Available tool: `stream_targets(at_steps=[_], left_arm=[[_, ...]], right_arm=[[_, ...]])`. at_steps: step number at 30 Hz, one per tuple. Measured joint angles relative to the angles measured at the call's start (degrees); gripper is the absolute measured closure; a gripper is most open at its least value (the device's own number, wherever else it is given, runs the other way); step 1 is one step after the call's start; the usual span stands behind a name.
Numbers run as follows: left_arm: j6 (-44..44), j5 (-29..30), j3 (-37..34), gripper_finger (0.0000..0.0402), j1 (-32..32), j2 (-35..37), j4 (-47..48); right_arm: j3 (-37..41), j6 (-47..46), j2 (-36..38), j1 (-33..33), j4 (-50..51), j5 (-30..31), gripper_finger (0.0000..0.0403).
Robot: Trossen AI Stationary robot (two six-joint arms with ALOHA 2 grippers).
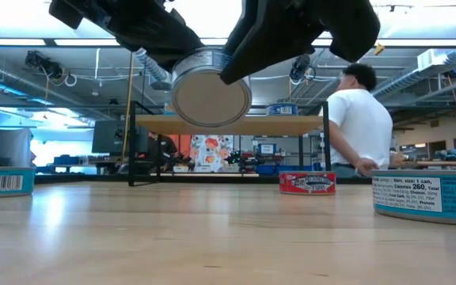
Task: Stack canned seafood by type on shelf
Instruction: Put the blue tuna can on the shelf aligned with the other blue tuna can
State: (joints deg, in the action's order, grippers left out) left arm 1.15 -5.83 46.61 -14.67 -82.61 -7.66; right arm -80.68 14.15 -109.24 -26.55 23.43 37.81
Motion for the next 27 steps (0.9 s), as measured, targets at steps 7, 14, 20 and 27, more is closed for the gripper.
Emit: stream_targets(at_steps=[7, 14, 20, 27], left_arm=[[3.90, 13.02, 0.11, 0.0294, -1.85, 0.00, 0.18], [10.57, 14.16, -2.55, 0.0311, -3.73, -0.07, -8.09], [8.93, 11.98, -11.01, 0.0337, -3.94, -0.13, -24.76], [7.33, 11.62, -18.97, 0.0352, -5.86, -0.15, -39.16]], right_arm=[[0.02, -2.54, 0.86, 0.21, 3.47, 3.62, 0.0268], [-0.13, -5.17, 1.84, -0.21, 6.95, 4.77, 0.0268], [0.07, -5.36, 2.11, -0.19, 9.79, 7.53, 0.0268], [-0.02, -8.29, 5.02, 0.54, 14.44, 9.40, 0.0268]])
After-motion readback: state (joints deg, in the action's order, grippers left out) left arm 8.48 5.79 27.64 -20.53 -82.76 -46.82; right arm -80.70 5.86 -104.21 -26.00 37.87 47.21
